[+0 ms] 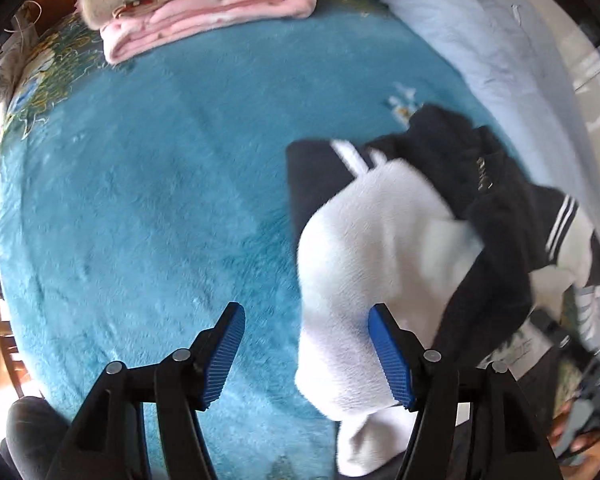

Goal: Fold clothes
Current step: 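Fold the sleeve across the jacket front with the left gripper while the right gripper grasps the collar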

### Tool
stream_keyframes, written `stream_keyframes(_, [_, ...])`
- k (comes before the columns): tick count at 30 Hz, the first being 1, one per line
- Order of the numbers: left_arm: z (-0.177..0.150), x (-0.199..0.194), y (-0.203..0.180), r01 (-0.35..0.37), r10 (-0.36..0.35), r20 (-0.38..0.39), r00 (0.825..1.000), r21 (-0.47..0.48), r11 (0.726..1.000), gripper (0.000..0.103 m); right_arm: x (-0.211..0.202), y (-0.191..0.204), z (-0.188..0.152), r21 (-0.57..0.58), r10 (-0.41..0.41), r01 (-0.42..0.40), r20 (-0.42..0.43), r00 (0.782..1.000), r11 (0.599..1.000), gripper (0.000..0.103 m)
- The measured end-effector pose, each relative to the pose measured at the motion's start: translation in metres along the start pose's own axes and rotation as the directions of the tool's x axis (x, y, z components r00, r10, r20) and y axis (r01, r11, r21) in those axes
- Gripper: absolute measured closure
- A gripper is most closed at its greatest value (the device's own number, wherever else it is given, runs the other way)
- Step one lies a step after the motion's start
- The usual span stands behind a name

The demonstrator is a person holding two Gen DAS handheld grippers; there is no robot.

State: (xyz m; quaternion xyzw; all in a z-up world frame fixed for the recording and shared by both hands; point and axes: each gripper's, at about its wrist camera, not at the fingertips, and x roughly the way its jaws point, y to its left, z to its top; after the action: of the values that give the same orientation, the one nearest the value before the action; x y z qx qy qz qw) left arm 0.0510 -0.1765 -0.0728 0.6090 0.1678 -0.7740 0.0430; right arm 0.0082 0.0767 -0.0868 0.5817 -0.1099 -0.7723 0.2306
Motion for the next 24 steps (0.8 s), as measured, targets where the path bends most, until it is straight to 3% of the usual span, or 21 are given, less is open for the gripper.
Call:
stream_keyframes(4, [-0.009,0.006,-0.010,-0.006,0.007,-0.012,1.000,0.036,0.999,0.035,0.010,0.046,0.019,-0.152,-0.035,0.039,0.026,0.999,0.988,0.031])
stream_keyframes(8, [-0.011,0.004,-0.010,0.002,-0.001,-0.016,1.000,0.046,0.999,0.035,0.035,0.093,0.034,-0.338,-0.117,0.118,0.021,0.993,0.934,0.031])
stream_keyframes(11, [-0.010,-0.001,-0.002,0.018,-0.018,-0.012,1.000,0.024,1.000,0.035,0.056,0.106,0.039,-0.377,-0.188,0.177,0.007,0.982,0.909,0.031])
stream_keyframes(12, [-0.010,-0.003,-0.001,0.023,-0.023,-0.009,1.000,0.017,1.000,0.035,0.059,0.104,0.038,-0.369,-0.203,0.190,0.002,0.979,0.910,0.036])
stream_keyframes(14, [-0.010,-0.005,0.003,0.033,-0.033,-0.005,0.999,0.003,0.999,0.035,0.064,0.096,0.040,-0.344,-0.249,0.230,-0.011,0.969,0.911,0.066])
stream_keyframes(15, [-0.010,-0.006,0.005,0.041,-0.041,-0.003,0.999,-0.005,0.999,0.035,0.062,0.091,0.044,-0.325,-0.241,0.223,-0.017,0.970,0.919,0.078])
stream_keyframes(19, [-0.009,-0.015,0.009,0.103,-0.103,0.022,0.994,-0.038,0.994,0.035,0.042,0.081,0.066,-0.268,-0.182,0.174,-0.005,0.983,0.948,0.091])
stream_keyframes(22, [-0.007,-0.021,0.009,0.148,-0.145,0.047,0.988,-0.047,0.988,0.035,-0.012,0.084,0.089,-0.260,-0.030,0.065,0.135,0.990,0.964,0.092])
stream_keyframes(24, [-0.004,-0.022,0.006,0.169,-0.166,0.053,0.985,-0.047,0.985,0.035,-0.057,0.081,0.100,-0.255,0.103,-0.035,0.260,0.960,0.966,0.093])
